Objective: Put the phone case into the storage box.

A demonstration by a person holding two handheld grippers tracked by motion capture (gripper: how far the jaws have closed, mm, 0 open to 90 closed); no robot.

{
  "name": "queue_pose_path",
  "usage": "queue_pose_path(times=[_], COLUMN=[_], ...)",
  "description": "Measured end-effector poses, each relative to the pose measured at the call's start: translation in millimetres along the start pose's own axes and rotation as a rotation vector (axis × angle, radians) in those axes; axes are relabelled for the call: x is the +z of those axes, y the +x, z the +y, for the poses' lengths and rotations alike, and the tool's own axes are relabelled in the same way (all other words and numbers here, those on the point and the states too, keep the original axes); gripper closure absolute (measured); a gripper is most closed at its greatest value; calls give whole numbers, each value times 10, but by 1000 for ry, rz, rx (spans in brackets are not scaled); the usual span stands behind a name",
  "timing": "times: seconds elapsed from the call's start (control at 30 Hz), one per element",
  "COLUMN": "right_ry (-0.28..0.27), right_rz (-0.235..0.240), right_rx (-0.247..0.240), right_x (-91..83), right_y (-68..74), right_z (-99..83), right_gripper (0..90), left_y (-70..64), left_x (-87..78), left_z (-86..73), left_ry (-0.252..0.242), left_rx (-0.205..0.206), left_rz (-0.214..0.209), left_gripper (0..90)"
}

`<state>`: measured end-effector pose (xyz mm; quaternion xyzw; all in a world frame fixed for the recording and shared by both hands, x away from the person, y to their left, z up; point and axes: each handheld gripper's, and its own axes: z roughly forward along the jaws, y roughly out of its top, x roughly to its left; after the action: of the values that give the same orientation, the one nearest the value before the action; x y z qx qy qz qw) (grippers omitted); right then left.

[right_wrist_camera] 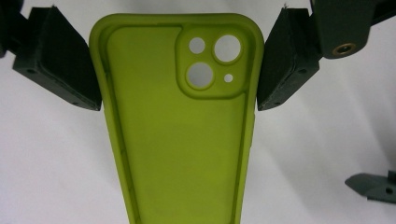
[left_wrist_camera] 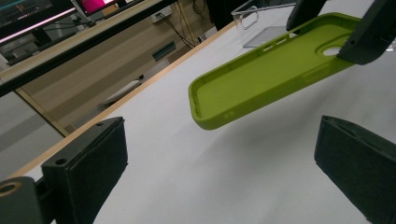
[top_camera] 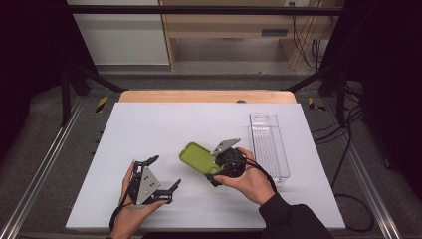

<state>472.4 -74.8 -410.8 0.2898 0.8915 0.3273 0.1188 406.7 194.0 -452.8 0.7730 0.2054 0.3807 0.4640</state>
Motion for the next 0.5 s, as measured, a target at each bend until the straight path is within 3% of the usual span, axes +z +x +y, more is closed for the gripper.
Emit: queue_pose_path(times=[0.23,0.5], right_ry=[1,10], right_rz=[-1,5], right_rx=[6,11], right_x=[-76,-192], right_y=[-56,-175], right_z=[49,135], right_gripper=[174,174], left_y=[-43,-60], left_x=[123,408], left_z=[80,195], left_ry=[2,25], left_rx=[72,189], left_rz=[28,31], left_gripper=[24,34])
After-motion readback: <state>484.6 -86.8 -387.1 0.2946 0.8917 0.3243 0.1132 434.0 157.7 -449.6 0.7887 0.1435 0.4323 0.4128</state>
